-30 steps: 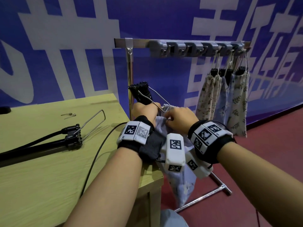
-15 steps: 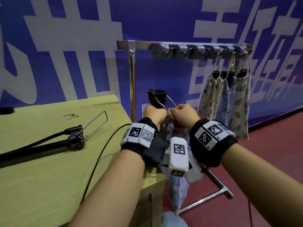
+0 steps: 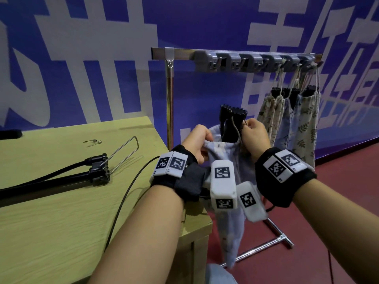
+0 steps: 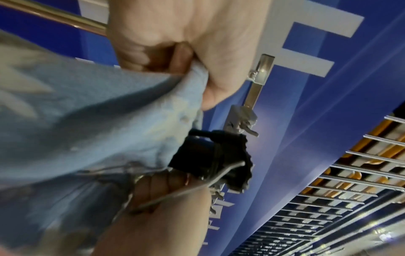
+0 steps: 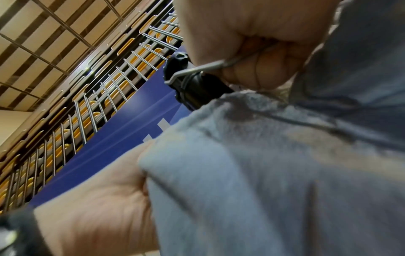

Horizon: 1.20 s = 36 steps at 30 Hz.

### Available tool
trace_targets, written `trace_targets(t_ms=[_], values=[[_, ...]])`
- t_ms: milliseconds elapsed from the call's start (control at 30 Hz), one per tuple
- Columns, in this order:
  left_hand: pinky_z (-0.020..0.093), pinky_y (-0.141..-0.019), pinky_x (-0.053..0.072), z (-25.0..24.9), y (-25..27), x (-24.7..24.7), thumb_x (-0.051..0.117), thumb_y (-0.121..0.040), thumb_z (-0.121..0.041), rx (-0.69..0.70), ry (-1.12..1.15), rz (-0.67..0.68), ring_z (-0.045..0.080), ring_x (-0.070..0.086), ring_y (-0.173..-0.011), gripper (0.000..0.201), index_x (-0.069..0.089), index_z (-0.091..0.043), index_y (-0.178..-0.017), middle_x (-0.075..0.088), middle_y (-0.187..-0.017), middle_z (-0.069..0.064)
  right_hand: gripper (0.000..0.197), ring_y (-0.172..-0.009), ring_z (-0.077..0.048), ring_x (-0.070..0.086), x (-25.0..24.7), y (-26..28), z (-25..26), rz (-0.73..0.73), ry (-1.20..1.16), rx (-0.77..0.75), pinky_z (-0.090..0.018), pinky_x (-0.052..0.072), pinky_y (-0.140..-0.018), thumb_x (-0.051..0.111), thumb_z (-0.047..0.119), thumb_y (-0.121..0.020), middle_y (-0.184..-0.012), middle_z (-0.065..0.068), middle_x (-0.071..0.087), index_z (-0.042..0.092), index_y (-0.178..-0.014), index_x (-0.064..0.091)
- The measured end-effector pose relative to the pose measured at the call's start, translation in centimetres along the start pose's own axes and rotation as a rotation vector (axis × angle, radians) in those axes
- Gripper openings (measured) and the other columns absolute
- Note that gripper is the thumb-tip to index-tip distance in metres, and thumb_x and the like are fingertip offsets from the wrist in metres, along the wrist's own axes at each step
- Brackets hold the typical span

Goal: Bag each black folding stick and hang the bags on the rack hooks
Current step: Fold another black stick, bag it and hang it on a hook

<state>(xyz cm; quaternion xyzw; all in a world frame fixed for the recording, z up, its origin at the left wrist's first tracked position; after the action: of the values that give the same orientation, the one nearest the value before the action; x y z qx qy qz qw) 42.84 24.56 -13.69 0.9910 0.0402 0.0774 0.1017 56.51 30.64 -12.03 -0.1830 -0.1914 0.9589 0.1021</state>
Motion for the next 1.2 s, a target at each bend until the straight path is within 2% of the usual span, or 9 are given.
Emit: trace_targets(t_ms=[133,233,333,433,500,633,900,1067,1200], values=[[0.016,-0.039,0.043,0.9,-0.5,-0.4,0.036,-0.088,0.002,-0.081,-0.128,0.000,0.017,0.052,-0.033,0.026,0.044,-0.006,-0.065,0.056,-0.044,0.008,0.029,-0.040,-0.007,0.039,0.2,-0.3,-1.0,0.082,-0.130,0.058,-0.018,0.029,-0.038,0.044,0.010,-0.094,-0.055,-0.004,0.039,0.012,-0.065,0.043],[0.030,-0.061,0.048,0.7,-0.8,-0.7,0.047,-0.085,0.003,-0.019,-0.218,-0.088,0.022,0.053,-0.053,0.017,0.051,-0.005,-0.071,0.057,-0.064,0.012,0.025,-0.039,-0.006,0.038,-0.1,-0.1,-1.8,0.080,-0.177,0.081,-0.013,0.027,-0.033,0.043,0.003,-0.091,-0.056,-0.003,0.039,0.013,-0.068,0.045],[0.026,-0.055,0.048,0.0,-0.8,-0.8,0.045,-0.083,0.003,0.046,-0.193,-0.107,0.020,0.052,-0.047,0.018,0.050,-0.005,-0.068,0.052,-0.049,0.007,0.025,-0.055,-0.016,0.044,-0.2,0.1,-2.2,0.069,-0.175,0.066,-0.017,0.038,-0.046,0.042,-0.002,-0.089,-0.064,-0.004,0.046,0.016,-0.072,0.048],[0.020,-0.049,0.044,0.0,-0.6,-0.1,0.037,-0.093,-0.006,0.039,-0.169,-0.094,0.016,0.048,-0.053,0.027,0.042,-0.012,-0.067,0.048,-0.064,0.004,0.010,-0.067,-0.012,0.052,0.2,0.4,-1.4,0.124,-0.191,0.008,-0.024,0.043,-0.065,0.048,0.000,-0.089,-0.072,-0.005,0.055,0.005,-0.088,0.057],[0.023,-0.050,0.043,0.2,-0.5,0.0,0.034,-0.092,-0.010,0.010,-0.116,-0.082,0.018,0.045,-0.057,0.026,0.043,-0.012,-0.068,0.045,-0.065,0.006,0.010,-0.046,0.004,0.047,0.4,0.5,-0.7,0.149,-0.180,-0.007,-0.010,0.037,-0.048,0.050,0.003,-0.090,-0.057,0.006,0.053,0.008,-0.085,0.056],[0.014,-0.035,0.031,0.0,-0.6,-0.4,0.048,-0.085,-0.028,-0.018,-0.145,-0.030,0.012,0.040,-0.049,0.016,0.049,-0.018,-0.072,0.042,-0.061,-0.002,0.021,-0.025,-0.001,0.030,0.3,0.0,-0.5,0.164,-0.239,0.058,-0.013,0.022,-0.030,0.043,-0.002,-0.090,-0.031,0.010,0.038,0.001,-0.099,0.061],[0.012,-0.025,0.027,0.8,-1.4,-1.6,0.039,-0.089,0.001,-0.161,-0.277,0.003,0.005,0.034,-0.024,0.046,0.049,-0.008,-0.045,0.041,-0.034,-0.002,0.041,-0.025,-0.003,0.024,-0.4,0.9,-0.2,0.246,-0.292,0.113,-0.009,0.019,-0.033,0.029,-0.010,-0.090,-0.031,0.010,0.032,0.015,-0.075,0.057],[0.019,-0.045,0.043,1.4,-1.2,-1.3,0.031,-0.081,-0.004,-0.186,-0.277,0.010,0.017,0.047,-0.038,0.026,0.044,-0.009,-0.059,0.045,-0.055,0.005,0.027,-0.024,0.001,0.034,-0.1,2.3,1.6,0.303,-0.282,0.050,-0.008,0.024,-0.031,0.039,-0.011,-0.092,-0.029,0.011,0.040,0.004,-0.096,0.061],[0.017,-0.040,0.038,1.3,-0.9,-0.9,0.038,-0.095,-0.008,-0.187,-0.368,0.009,0.017,0.046,-0.039,0.031,0.046,-0.010,-0.065,0.049,-0.040,0.003,0.023,-0.026,0.000,0.024,-0.2,1.8,1.9,0.279,-0.271,0.031,-0.012,0.019,-0.031,0.045,-0.005,-0.092,-0.030,0.010,0.034,0.009,-0.083,0.061]])
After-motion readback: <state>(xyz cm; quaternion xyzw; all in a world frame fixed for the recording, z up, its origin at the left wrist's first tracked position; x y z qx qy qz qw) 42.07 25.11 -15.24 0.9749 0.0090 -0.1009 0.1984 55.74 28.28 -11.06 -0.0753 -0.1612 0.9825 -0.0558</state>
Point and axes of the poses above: each hand's wrist, its own y-axis away from the middle knuckle, its own x-axis out of the palm, z = x × y, the point moved 6 cm from there along -y, towards the middle knuckle
